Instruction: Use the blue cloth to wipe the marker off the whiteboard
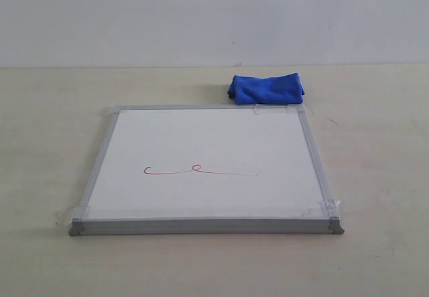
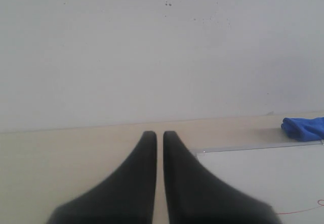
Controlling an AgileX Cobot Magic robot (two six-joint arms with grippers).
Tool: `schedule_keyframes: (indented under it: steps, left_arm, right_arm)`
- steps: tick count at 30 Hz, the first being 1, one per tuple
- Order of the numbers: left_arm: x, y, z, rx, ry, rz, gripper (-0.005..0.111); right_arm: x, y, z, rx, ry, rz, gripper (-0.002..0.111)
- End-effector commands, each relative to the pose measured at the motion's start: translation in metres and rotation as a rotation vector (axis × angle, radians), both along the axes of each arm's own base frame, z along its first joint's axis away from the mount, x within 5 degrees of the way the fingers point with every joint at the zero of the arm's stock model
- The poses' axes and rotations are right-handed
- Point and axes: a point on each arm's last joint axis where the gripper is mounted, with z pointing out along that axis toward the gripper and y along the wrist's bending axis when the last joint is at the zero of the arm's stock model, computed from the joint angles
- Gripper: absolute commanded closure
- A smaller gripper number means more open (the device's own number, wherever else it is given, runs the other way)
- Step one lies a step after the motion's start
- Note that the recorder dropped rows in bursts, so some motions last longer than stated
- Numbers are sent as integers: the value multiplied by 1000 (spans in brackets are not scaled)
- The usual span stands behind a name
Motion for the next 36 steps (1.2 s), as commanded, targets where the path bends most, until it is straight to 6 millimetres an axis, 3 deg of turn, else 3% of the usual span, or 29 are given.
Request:
schedule_keyframes:
  steps: [1, 13, 21, 23, 26, 30, 36]
  left_arm:
    - [0, 0, 0, -15, 3, -6, 102]
    - [0, 0, 0, -15, 3, -6, 102]
    - [0, 0, 0, -15, 3, -6, 102]
    - [0, 0, 0, -15, 3, -6, 102]
    - [0, 0, 0, -15, 3, -6, 102]
    - [0, 0, 0, -15, 3, -6, 102]
    - [0, 0, 0, -15, 3, -6, 102]
  right_arm:
    - [-16, -3, 40, 45, -137, -4, 107]
    - [-21, -6, 54, 84, -239, -20, 107]
    - [-36, -18, 84, 584, -534, 47, 107]
    - [-41, -20, 93, 551, -598, 34, 107]
    - [-39, -17, 110, 368, -608, -19, 107]
    - [-13, -9, 144, 249, -432, -26, 107]
    - [75, 13, 182, -69, -51, -8, 107]
